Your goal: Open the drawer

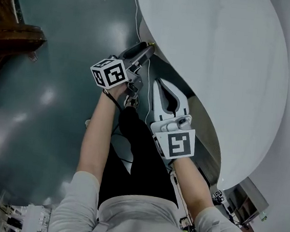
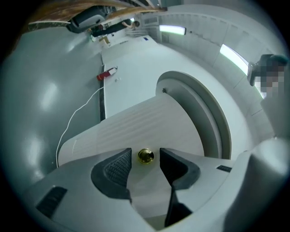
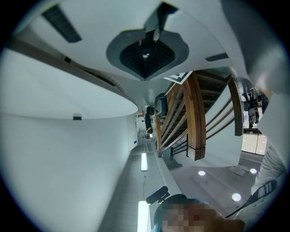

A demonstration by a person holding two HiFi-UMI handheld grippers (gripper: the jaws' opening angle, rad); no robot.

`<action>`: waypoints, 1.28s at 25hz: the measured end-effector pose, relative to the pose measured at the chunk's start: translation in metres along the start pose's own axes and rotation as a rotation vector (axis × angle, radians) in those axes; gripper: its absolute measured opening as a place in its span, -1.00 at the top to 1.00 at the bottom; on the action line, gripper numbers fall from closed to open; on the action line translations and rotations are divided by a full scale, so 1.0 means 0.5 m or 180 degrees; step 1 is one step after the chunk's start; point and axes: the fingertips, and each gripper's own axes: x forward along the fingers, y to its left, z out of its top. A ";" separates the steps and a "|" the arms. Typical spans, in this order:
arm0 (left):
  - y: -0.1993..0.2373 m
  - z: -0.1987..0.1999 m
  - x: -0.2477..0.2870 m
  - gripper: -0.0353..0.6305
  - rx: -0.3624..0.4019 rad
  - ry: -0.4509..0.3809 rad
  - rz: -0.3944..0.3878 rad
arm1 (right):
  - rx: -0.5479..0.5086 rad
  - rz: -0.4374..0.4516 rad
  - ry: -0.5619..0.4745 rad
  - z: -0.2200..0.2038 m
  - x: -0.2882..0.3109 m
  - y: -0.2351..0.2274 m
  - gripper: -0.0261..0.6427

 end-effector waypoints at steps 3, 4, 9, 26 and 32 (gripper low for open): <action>0.008 0.003 0.009 0.34 -0.0075 -0.0038 0.0000 | -0.0016 0.0052 0.0004 0.002 0.006 0.000 0.89; 0.008 0.003 0.012 0.34 -0.0063 -0.0020 0.0003 | -0.0017 0.0063 -0.0003 0.004 0.007 0.000 0.89; 0.001 -0.003 0.016 0.42 -0.0050 0.0029 -0.0033 | 0.0008 0.0074 -0.0007 0.012 0.018 -0.004 0.89; -0.002 -0.014 -0.003 0.59 0.0064 0.0247 0.0195 | 0.0200 -0.0159 0.0096 0.007 0.010 0.004 0.89; 0.009 -0.008 -0.039 0.59 0.0092 0.0206 0.0203 | 0.0186 -0.0179 0.0078 0.002 0.014 0.025 0.89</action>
